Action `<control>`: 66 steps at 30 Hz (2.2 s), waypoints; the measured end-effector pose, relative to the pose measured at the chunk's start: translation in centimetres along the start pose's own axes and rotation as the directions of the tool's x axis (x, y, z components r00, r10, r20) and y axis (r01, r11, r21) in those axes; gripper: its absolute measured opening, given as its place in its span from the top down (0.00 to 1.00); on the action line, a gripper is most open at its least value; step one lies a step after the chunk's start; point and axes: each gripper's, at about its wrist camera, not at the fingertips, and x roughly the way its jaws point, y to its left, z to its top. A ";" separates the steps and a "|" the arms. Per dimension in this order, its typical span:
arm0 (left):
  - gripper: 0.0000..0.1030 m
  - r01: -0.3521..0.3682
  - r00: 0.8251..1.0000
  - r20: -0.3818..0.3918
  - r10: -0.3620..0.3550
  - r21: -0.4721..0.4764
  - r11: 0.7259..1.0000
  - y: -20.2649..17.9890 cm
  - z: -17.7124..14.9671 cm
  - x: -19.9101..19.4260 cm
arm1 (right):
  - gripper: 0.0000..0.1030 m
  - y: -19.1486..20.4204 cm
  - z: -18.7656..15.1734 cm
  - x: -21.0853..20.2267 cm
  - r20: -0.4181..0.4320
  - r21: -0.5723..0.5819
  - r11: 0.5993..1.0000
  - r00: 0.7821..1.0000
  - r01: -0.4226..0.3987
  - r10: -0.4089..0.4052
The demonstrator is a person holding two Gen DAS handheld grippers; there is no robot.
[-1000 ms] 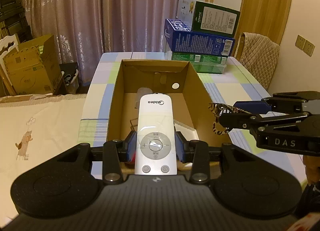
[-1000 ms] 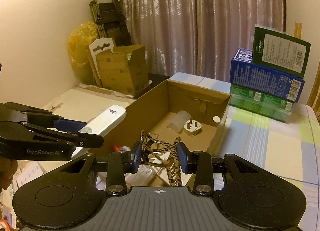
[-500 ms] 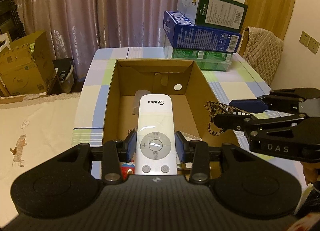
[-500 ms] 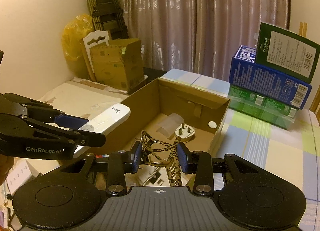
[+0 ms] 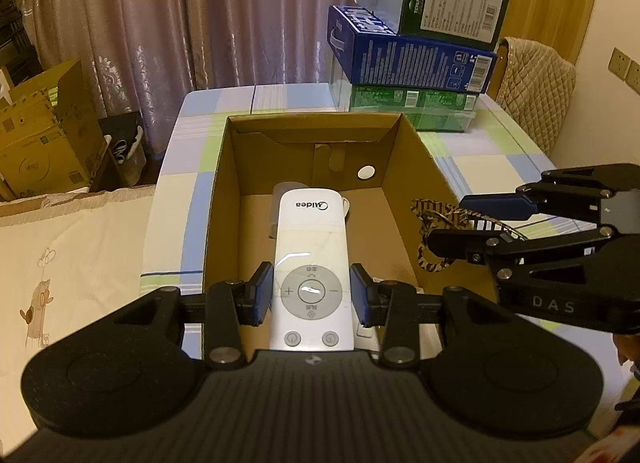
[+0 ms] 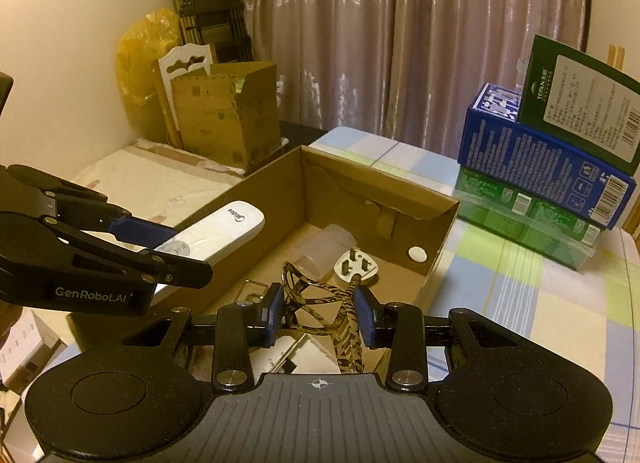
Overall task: Organize rigid objects
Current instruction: 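Lower the white remote into the box and open the left gripper while the right holds the clip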
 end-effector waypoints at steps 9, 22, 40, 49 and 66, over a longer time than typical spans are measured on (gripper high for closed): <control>0.66 0.002 1.000 -0.021 -0.002 0.014 1.000 0.2 0.7 2.1 | 0.66 -1.0 0.3 1.9 -0.025 -0.002 1.000 1.000 0.008 -0.008; 0.66 -0.004 0.999 -0.049 0.006 0.032 0.999 0.6 1.8 5.2 | 0.66 -2.3 0.9 4.1 -0.043 -0.028 0.999 0.999 0.019 -0.020; 0.66 0.000 0.997 -0.077 0.003 0.044 0.999 0.0 2.2 8.1 | 0.66 -3.1 0.9 5.7 -0.048 -0.024 1.000 0.999 0.013 -0.014; 0.66 0.001 0.997 -0.073 0.002 0.038 0.999 -0.2 2.5 8.6 | 0.66 -3.3 0.7 5.7 -0.045 -0.022 1.000 0.999 0.014 -0.015; 0.65 -0.033 0.999 -0.030 0.033 0.011 0.999 0.3 2.9 7.6 | 0.66 -3.6 0.9 5.2 -0.040 -0.012 1.000 0.999 0.017 -0.017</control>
